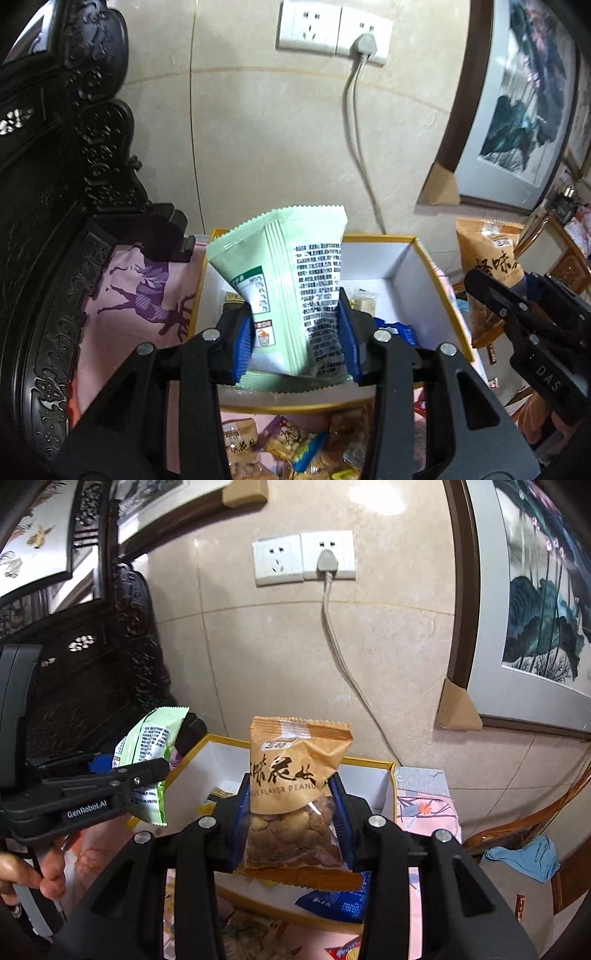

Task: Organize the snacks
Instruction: 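Carry both packs into the yellow box and open both grippers, then move both grippers back to the snack pile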

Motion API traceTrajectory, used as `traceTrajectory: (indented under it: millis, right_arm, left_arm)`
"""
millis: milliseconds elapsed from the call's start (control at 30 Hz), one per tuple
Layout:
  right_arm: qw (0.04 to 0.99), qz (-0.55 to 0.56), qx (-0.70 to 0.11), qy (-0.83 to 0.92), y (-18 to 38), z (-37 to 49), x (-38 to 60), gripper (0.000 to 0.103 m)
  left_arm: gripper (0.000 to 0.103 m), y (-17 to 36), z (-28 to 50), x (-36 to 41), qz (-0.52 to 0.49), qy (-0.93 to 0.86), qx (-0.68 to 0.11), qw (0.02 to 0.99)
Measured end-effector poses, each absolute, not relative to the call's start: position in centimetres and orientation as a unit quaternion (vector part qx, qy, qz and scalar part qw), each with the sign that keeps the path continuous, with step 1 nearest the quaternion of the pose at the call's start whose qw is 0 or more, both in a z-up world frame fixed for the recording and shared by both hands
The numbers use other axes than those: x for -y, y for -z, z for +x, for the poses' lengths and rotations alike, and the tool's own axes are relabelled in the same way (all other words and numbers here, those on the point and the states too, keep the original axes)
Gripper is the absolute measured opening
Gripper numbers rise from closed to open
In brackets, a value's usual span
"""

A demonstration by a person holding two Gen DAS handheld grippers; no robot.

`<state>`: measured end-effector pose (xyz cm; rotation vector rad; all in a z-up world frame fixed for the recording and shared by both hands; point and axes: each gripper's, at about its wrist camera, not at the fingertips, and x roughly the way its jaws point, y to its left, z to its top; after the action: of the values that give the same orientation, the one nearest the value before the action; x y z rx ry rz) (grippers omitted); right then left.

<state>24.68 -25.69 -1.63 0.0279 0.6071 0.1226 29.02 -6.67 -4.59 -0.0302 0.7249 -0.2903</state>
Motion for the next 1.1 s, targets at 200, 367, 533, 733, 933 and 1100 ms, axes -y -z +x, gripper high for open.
traceTrajectory:
  millis: [200,367,533,733,933,1100]
  right_arm:
    - [0.946,0.026,-0.321,-0.046,3.6,27.3,26.2,0.041]
    - [0.941,0.013,-0.337,-0.037,4.1,28.4,25.8,0.054]
    - [0.945,-0.006,-0.325,-0.026,3.1,27.5,25.6,0.071]
    - [0.943,-0.002,-0.331,-0.034,2.6,24.6,26.1,0.071]
    - [0.92,0.002,-0.385,-0.078,5.5,20.4,26.9,0.071]
    - [0.878,-0.008,-0.47,-0.089,10.8,16.9,27.1,0.071]
  left_arm:
    - [0.044,6.6,31.3,7.2,-0.009,0.127,-0.374,0.919]
    - [0.093,6.4,32.1,6.9,-0.029,0.114,-0.369,0.922]
    - [0.097,4.7,31.2,6.4,-0.033,0.112,-0.345,0.931]
    - [0.097,3.9,29.0,4.6,-0.054,0.112,-0.342,0.931]
    - [0.099,5.8,25.2,1.3,-0.07,0.093,-0.353,0.928]
    - [0.099,9.4,22.0,-0.8,-0.053,0.072,-0.401,0.912]
